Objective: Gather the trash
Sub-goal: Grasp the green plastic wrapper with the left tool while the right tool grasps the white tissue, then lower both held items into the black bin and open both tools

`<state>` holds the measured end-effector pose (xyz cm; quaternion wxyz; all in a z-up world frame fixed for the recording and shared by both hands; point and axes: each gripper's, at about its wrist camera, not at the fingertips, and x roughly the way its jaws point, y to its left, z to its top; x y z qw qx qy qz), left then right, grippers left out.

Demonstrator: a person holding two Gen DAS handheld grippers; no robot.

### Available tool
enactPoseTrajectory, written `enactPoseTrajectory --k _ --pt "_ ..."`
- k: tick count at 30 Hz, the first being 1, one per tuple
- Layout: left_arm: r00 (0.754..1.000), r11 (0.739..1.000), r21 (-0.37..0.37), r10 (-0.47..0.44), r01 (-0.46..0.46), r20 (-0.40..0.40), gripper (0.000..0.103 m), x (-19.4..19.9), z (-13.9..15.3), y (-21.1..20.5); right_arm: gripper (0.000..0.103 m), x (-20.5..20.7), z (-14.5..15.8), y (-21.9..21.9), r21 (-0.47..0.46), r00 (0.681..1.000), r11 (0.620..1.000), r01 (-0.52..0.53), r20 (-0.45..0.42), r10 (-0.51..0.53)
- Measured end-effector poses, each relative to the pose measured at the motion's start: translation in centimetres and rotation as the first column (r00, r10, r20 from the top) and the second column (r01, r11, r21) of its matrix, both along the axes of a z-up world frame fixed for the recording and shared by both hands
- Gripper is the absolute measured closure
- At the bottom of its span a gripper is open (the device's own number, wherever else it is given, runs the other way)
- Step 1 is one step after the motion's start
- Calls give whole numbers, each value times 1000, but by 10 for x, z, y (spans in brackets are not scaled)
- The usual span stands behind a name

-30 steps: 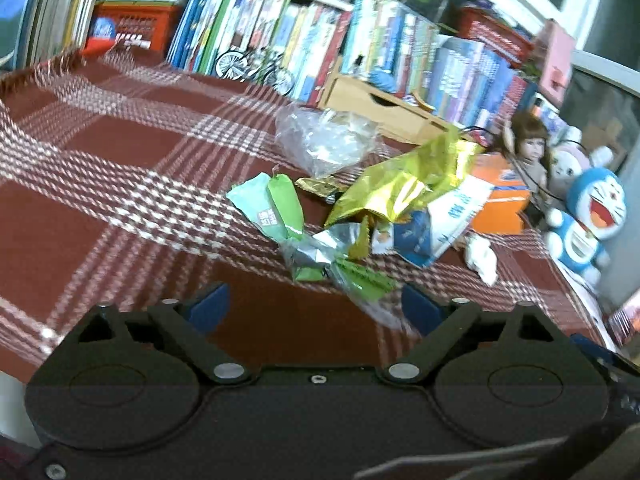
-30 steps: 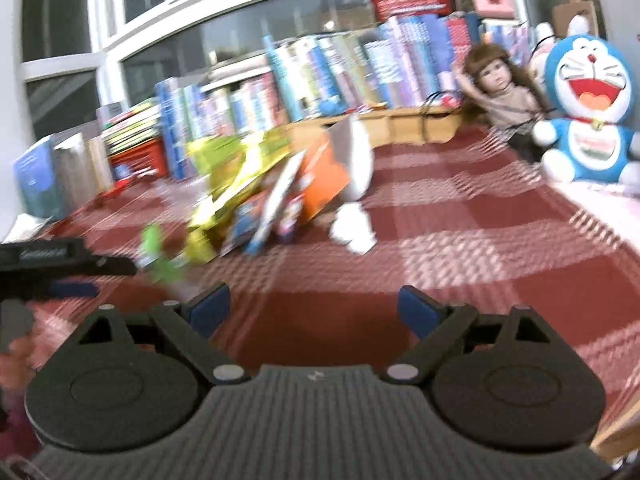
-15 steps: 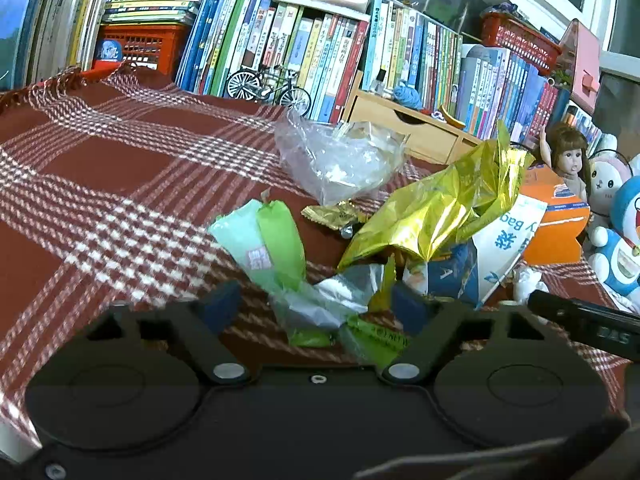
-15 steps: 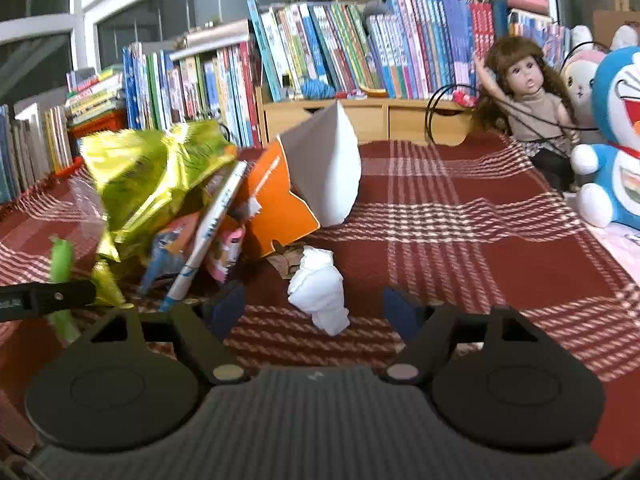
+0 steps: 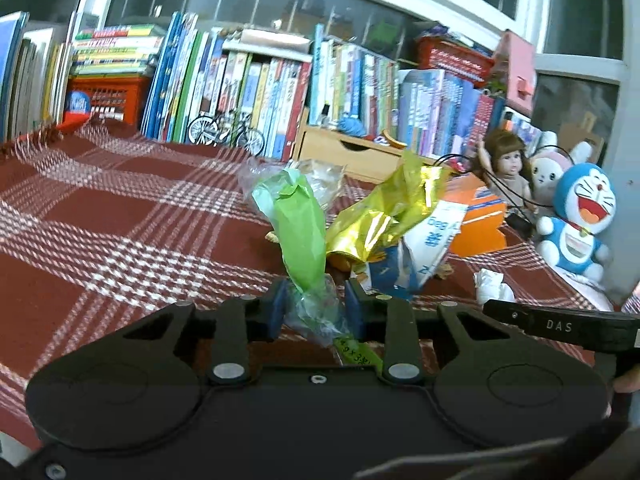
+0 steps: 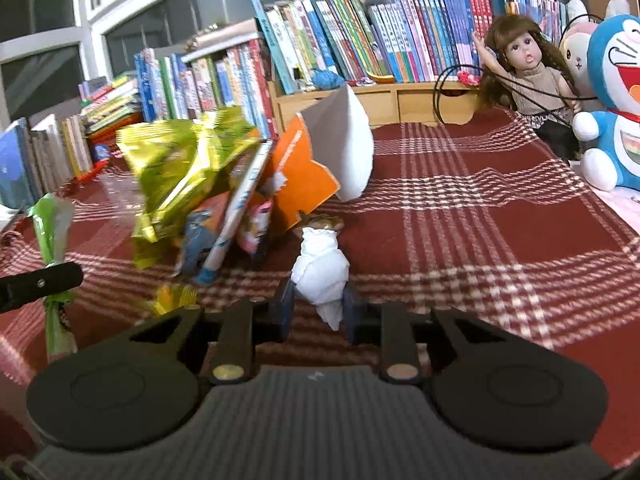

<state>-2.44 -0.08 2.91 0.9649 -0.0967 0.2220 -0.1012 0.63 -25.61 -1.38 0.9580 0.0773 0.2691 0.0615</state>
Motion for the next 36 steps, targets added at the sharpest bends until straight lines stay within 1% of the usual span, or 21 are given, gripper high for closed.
enactPoseTrajectory --k 4,6,9,13,16,20,23,27,31,33,34,36 --pt "1000 1000 -1 -29 29 -8 75 -16 5 0 73 -23 6 6 9 1000 1000 -20 22 20" --pt "999 999 -7 -46 46 -9 75 -26 7 0 73 -37 9 8 32 999 999 -43 30 42" --pt "997 997 0 -79 79 -15 75 -46 7 -2 73 -59 12 17 37 996 995 -88 37 87" --pt "990 991 4 -136 136 -42 75 -78 -3 -8 73 -90 8 32 28 988 987 -155 27 155" --pt "982 985 11 -170 171 -81 75 -103 -17 -10 73 -112 -2 43 9 979 979 -202 -3 202" --pt "968 981 19 -187 193 -166 75 -126 -43 -9 73 -139 -27 58 38 966 969 -243 -81 246" --pt "948 979 26 -191 204 -253 75 -136 -67 -9 73 -153 -52 67 65 954 966 -250 -156 257" --pt "927 972 87 -178 217 -331 75 -142 -99 -11 73 -157 -88 71 98 933 968 -232 -260 250" --pt "908 963 137 -165 233 -385 75 -147 -125 -16 73 -155 -119 73 100 911 973 -206 -343 228" --pt "892 959 144 -165 245 -421 75 -149 -135 -18 73 -155 -131 73 110 899 975 -195 -377 222" --pt "879 956 141 -172 258 -444 75 -150 -141 -19 73 -156 -135 74 113 895 975 -191 -388 220" --pt "862 956 137 -164 258 -479 75 -151 -152 -19 73 -157 -143 75 116 885 976 -186 -411 217"
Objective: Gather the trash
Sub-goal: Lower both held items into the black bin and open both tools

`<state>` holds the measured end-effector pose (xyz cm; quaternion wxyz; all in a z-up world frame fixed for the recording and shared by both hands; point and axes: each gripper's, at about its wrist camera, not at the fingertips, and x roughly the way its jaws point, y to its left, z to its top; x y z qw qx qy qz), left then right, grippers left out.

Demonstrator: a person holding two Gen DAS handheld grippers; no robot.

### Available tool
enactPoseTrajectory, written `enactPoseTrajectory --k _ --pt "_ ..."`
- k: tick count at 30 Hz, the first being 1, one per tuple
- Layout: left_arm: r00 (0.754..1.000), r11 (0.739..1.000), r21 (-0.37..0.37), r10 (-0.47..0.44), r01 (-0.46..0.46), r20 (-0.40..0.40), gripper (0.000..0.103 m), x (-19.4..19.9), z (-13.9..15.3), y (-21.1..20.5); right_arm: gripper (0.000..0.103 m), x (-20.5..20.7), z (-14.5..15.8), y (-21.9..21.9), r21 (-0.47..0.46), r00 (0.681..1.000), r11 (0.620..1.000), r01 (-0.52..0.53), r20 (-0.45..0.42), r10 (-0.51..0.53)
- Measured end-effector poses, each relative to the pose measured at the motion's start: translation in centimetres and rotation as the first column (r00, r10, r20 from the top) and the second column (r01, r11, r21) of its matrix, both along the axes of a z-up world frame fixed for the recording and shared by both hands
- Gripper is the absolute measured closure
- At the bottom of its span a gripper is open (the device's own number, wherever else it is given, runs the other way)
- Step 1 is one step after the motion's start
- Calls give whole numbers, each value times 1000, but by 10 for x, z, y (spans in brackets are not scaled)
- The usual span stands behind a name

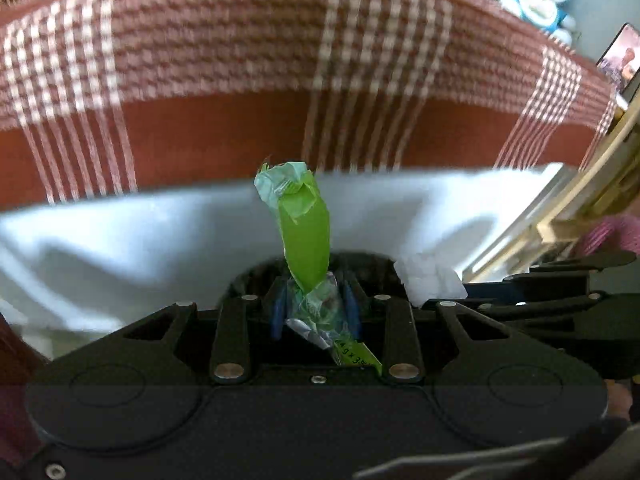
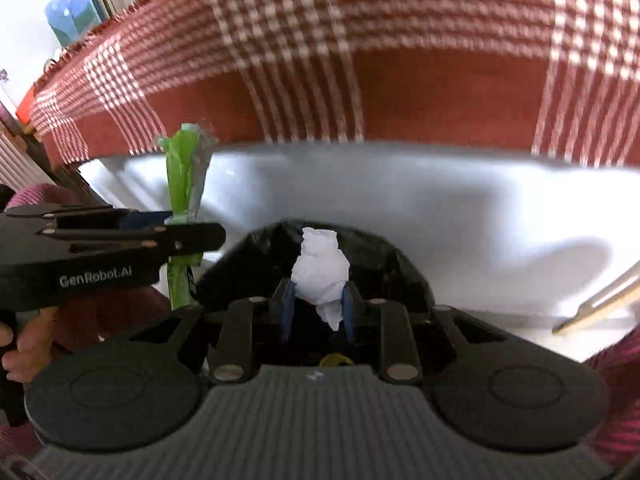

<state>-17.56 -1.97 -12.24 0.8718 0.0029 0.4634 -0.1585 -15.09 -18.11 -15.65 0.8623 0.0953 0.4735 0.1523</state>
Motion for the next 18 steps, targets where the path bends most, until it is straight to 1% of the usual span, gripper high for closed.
enactPoseTrajectory --k 4,8,12,13,14,15,16,18 --pt "998 1000 13 13 -12 -62 75 1 -18 2 73 0 -13 2 -10 999 1000 1 -38 -1" --pt "996 999 34 9 -6 -87 75 0 -28 2 72 -1 -21 5 -18 998 1000 4 -62 -5" --pt "995 999 39 10 -6 -103 73 4 -31 -1 66 -1 -23 3 -15 997 1000 10 -70 -11" --pt "995 999 42 16 -12 -101 66 5 -30 -1 55 -1 -23 3 -12 997 1000 11 -70 -12" --pt "995 999 43 17 -13 -98 61 6 -28 -2 49 -1 -23 2 -11 997 1000 13 -71 -14" --pt "996 999 46 20 -15 -92 52 6 -27 -1 43 -1 -23 1 -6 997 1000 14 -70 -14" --pt "996 999 51 22 -18 -86 46 10 -28 -10 40 -1 -23 1 -5 997 1000 14 -70 -14" --pt "997 998 59 24 -20 -71 40 11 -23 -8 38 0 -22 3 -8 998 1000 16 -66 -16"
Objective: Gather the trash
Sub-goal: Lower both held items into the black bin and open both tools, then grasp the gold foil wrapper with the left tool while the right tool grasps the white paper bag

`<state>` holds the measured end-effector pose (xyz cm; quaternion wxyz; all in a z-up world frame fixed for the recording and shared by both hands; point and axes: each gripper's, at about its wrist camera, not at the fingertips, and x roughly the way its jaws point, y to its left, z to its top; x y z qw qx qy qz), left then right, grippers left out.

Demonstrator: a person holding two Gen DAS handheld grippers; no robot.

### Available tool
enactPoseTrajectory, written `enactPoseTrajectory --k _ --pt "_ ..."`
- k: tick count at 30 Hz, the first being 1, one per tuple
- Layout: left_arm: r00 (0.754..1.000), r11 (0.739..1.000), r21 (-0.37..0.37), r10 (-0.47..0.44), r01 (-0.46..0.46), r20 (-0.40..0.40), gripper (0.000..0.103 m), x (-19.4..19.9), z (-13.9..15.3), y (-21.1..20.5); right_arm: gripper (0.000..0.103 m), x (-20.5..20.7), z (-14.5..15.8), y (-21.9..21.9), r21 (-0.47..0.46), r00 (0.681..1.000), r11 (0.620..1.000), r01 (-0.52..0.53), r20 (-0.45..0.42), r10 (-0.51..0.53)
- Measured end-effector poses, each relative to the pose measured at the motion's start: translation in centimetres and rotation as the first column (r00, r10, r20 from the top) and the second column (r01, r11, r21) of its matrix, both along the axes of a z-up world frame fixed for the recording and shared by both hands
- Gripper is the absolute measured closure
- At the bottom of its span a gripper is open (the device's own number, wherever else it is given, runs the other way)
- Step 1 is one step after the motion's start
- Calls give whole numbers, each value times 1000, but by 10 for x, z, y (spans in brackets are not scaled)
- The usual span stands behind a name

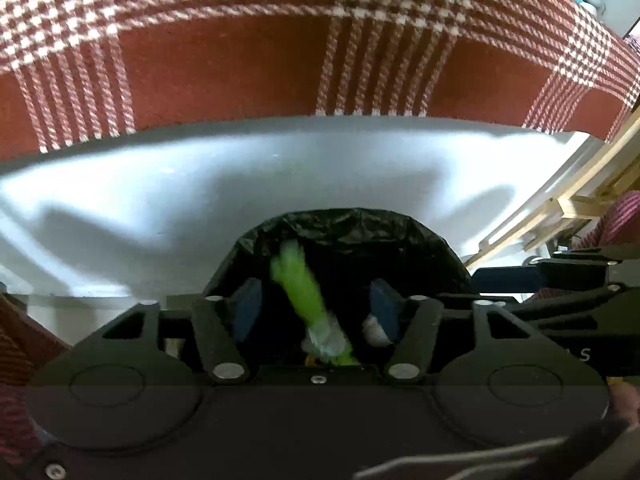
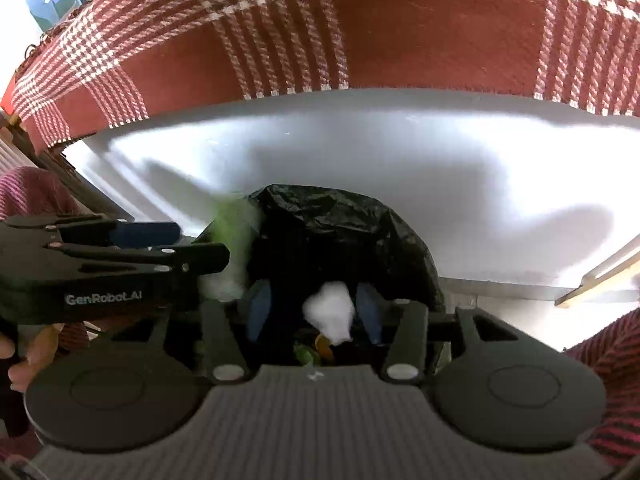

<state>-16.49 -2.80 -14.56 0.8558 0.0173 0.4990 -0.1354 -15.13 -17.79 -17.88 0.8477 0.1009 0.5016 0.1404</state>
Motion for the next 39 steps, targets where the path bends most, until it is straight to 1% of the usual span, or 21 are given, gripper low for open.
enactPoseTrajectory --k 1,4,8,11,13,14,19,22,26,27,28,29,30,32,34,35,39 --pt "1000 1000 4 -1 1 6 36 0 3 1 38 0 0 0 -1 1000 1000 0 1 0" --pt "1000 1000 22 4 -5 22 31 1 11 2 37 -1 3 -1 4 1000 1000 3 8 -3" --pt "999 1000 23 7 -8 36 27 2 27 4 37 -1 11 -4 16 1000 1000 14 24 -14" --pt "998 1000 -1 5 -5 69 23 4 54 8 37 -1 33 -8 12 998 1000 20 67 -21" --pt "993 1000 -30 -2 5 116 18 6 77 13 34 0 52 -14 11 993 1000 22 112 -23" --pt "990 999 -43 -4 10 140 18 8 87 13 34 1 62 -17 13 990 1000 24 139 -25" --pt "963 994 -110 16 14 268 14 32 135 16 33 10 109 -35 8 964 999 44 262 -45" --pt "944 992 -125 34 8 327 14 51 157 18 33 21 131 -45 16 942 997 73 327 -74" --pt "904 989 -144 76 -16 421 14 85 188 17 34 44 151 -55 31 911 993 111 397 -114" --pt "894 989 -147 82 -18 441 19 96 193 17 42 50 154 -55 38 904 993 113 410 -119" --pt "885 990 -142 84 -21 458 25 109 197 13 53 58 158 -55 47 898 992 114 422 -123" --pt "879 991 -133 86 -26 468 29 120 200 10 58 66 162 -55 53 893 992 115 431 -126" --pt "876 992 -123 84 -28 475 34 130 203 6 66 74 165 -54 58 890 992 113 438 -128" --pt "865 993 -112 75 -22 496 36 150 206 -2 68 92 172 -53 75 885 992 106 448 -128" --pt "844 993 -122 66 -1 532 36 166 207 -11 69 110 176 -50 83 879 991 107 458 -134" --pt "833 991 -130 52 24 550 35 176 208 -13 70 119 178 -48 90 875 990 110 463 -140" --pt "831 994 -112 52 13 554 34 207 208 -29 70 151 183 -44 115 861 986 118 483 -159"
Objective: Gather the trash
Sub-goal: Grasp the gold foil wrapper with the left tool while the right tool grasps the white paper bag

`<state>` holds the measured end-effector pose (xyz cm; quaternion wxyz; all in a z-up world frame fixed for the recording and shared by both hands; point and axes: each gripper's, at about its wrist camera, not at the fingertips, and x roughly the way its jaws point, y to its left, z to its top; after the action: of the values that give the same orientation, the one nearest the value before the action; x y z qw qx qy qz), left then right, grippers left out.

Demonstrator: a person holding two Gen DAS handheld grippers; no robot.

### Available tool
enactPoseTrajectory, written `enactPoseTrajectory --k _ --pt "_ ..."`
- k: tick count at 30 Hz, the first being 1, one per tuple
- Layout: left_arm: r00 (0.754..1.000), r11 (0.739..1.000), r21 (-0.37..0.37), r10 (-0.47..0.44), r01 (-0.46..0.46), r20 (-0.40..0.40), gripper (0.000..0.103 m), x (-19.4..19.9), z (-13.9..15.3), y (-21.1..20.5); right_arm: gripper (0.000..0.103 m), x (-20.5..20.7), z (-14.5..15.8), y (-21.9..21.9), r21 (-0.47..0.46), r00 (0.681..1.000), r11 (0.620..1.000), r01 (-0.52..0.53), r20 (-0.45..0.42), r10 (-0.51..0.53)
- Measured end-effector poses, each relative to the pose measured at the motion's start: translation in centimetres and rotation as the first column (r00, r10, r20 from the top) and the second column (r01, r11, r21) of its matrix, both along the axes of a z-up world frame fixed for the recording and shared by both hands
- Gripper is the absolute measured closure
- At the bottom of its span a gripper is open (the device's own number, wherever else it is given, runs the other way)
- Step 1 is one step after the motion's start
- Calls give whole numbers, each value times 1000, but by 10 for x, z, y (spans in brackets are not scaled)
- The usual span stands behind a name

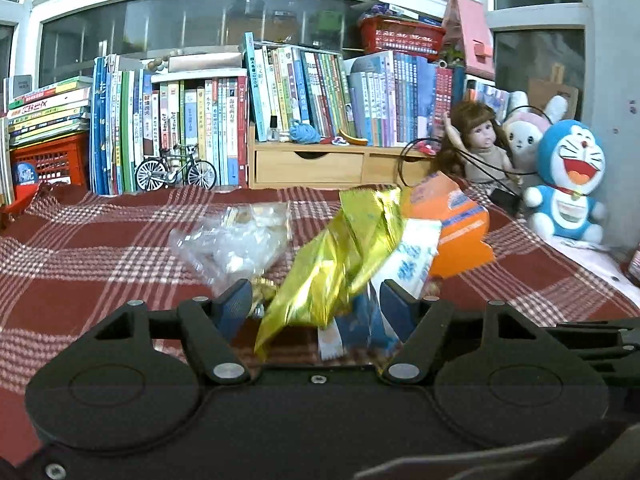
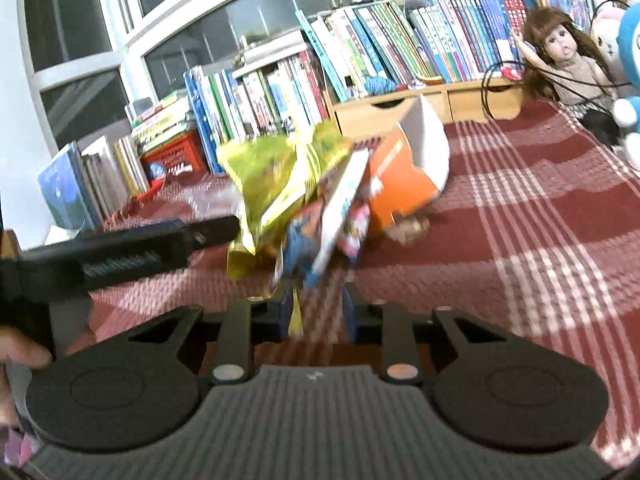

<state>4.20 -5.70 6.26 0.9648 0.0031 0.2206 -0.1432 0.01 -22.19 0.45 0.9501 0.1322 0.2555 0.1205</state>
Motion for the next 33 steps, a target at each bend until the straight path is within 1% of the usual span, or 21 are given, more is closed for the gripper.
enactPoseTrajectory --k 2,6,8,9,11,12,13,14,16,17,19,22,25,29,33 --pt "1000 1000 -14 -14 14 3 31 13 -1 -5 70 14 1 2 -1 1000 1000 8 10 -8" --pt "999 999 -46 -28 27 -24 30 38 -7 -9 70 36 0 3 -12 1000 1000 29 13 -29" --pt "997 996 -77 -50 46 -51 30 51 -11 -9 72 46 -3 2 -10 999 999 40 3 -40" --pt "996 993 -105 -65 58 -63 32 57 -13 -9 73 50 -5 1 -7 999 999 46 -3 -46" --pt "992 986 -155 -75 59 -103 44 71 -15 -9 75 56 -8 1 0 998 999 54 -13 -54" --pt "990 983 -174 -78 56 -120 56 77 -17 -9 76 59 -10 1 3 998 998 55 -17 -55" --pt "989 982 -183 -71 46 -129 59 80 -17 -9 76 60 -12 1 4 998 998 55 -19 -55" --pt "989 981 -190 -64 39 -130 61 82 -17 -9 76 62 -13 2 3 998 999 55 -19 -54" --pt "992 979 -200 -60 36 -115 66 82 -14 -9 78 65 -14 4 -2 998 999 53 -18 -53" --pt "993 979 -199 -56 34 -106 66 82 -12 -8 79 68 -14 5 -7 998 999 53 -18 -53" --pt "996 981 -190 -47 30 -81 68 79 -7 -6 86 73 -14 8 -21 998 998 57 -23 -57" --pt "998 981 -194 -35 24 -54 68 74 2 1 93 78 -12 11 -26 997 997 70 -24 -71" --pt "998 976 -215 -38 28 -40 68 69 11 10 96 73 -7 12 -30 997 996 78 0 -78" --pt "997 962 -268 -63 49 -44 68 64 19 21 97 62 2 14 -65 995 994 92 47 -89" --pt "997 954 -297 -67 52 -40 68 57 27 31 97 54 13 11 -86 990 989 118 82 -111"
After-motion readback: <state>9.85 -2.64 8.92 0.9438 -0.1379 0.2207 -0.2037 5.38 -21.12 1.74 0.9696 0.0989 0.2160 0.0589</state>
